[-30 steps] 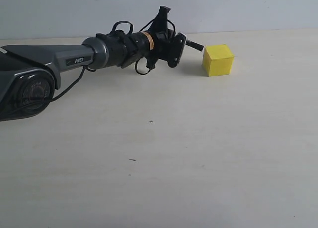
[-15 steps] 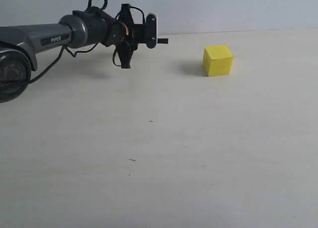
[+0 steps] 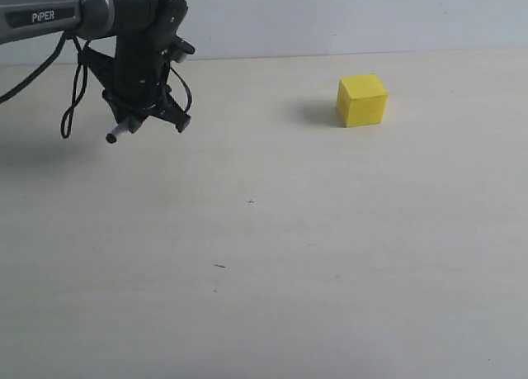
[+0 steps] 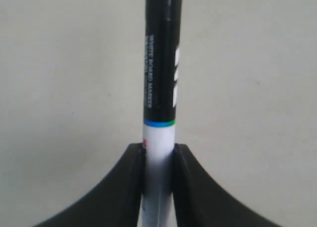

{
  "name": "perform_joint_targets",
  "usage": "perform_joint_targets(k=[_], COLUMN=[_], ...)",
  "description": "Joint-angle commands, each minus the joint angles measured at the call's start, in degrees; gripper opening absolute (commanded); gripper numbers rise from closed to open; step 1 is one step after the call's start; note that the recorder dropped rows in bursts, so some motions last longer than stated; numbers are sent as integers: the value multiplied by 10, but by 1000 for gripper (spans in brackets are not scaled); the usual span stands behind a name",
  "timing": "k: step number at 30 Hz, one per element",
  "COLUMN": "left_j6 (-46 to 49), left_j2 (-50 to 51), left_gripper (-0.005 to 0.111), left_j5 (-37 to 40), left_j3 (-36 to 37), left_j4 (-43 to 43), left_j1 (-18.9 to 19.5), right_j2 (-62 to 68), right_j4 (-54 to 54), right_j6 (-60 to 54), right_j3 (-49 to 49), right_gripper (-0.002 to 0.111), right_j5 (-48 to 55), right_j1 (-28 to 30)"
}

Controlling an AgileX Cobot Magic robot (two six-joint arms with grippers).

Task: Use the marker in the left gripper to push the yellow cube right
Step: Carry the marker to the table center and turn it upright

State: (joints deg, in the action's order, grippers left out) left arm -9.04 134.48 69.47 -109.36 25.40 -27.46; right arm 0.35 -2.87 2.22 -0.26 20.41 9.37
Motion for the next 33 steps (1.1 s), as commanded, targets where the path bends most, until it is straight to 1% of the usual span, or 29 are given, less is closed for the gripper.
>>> perform_joint_targets(k=[1,3,8,10,13,16,21,23,29,33], left_j6=[-70,-120,-228,-284,-348,-383,-440,-456,-486,-481], left_j2=[-68,-99,-171,-189,-197,-197,-197,-197,-197,-197], left_gripper=[0,0,0,0,0,0,0,0,0,0], left_j5=[5,5,5,5,5,5,0,-27,-147,-189], left_j3=[78,115,213,243,264,266,266,266,266,266], left_j4=[-11,-11,-15,-36,-80,-115,-130,-144,-212,-216], left_j1=[-34,-53,-118,-143,-174,-192,-214,-219,-222,-222], right_j2=[-4,-4,-4,-4,-4,-4,-4,-4,-4,-4], right_j4=[0,0,0,0,0,0,0,0,0,0], right_j6=[0,0,0,0,0,0,0,0,0,0], right_j3=[3,3,3,3,3,3,3,3,3,3], right_gripper=[0,0,0,0,0,0,0,0,0,0], right_j5=[-3,-3,-3,-3,-3,-3,-3,-3,-3,-3], right_j1=[-1,-1,-1,-1,-1,-1,-1,-1,-1,-1])
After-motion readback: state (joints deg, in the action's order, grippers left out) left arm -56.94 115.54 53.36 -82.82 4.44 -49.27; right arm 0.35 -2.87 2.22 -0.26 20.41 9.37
